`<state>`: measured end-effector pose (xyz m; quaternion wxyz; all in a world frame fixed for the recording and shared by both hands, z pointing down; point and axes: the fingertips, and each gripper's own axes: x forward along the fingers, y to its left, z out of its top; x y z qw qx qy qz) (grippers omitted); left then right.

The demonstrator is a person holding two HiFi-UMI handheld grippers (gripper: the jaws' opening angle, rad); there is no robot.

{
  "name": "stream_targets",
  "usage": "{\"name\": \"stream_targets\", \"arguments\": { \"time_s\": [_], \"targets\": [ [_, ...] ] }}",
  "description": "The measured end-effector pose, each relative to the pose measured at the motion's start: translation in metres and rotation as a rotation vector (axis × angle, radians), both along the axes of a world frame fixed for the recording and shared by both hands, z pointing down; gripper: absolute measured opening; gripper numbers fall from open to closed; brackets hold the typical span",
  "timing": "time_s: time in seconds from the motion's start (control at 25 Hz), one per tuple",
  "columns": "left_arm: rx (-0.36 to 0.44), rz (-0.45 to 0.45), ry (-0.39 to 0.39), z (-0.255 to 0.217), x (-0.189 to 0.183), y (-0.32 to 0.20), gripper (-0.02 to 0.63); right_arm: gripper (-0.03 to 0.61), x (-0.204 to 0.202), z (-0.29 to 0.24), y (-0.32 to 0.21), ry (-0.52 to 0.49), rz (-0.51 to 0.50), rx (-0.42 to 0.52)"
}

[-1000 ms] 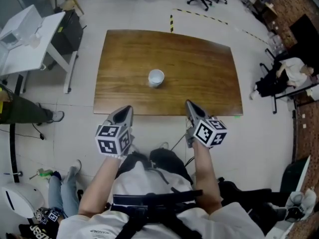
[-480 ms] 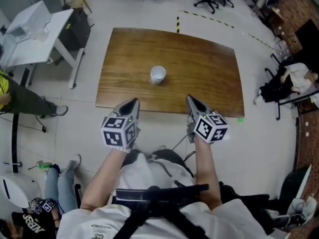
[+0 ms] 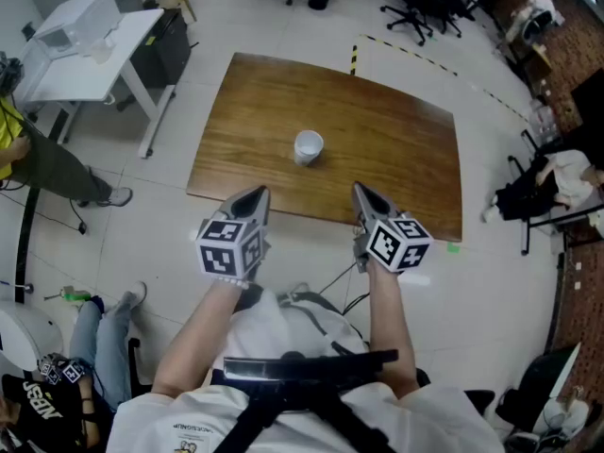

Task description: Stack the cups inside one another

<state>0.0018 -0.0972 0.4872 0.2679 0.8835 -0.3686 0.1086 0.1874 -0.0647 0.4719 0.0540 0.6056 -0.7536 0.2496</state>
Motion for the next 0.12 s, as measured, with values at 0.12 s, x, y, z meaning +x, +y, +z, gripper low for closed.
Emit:
{"name": "stream_targets", "arguments": {
  "time_s": [0.12],
  "targets": [
    [-0.001,-0.003,0.001,0.0011,-0.001,0.0001,-0.003,0.0,-0.0007,0.0014,0.0012,-0.001,0.0,-0.003]
  ]
}}
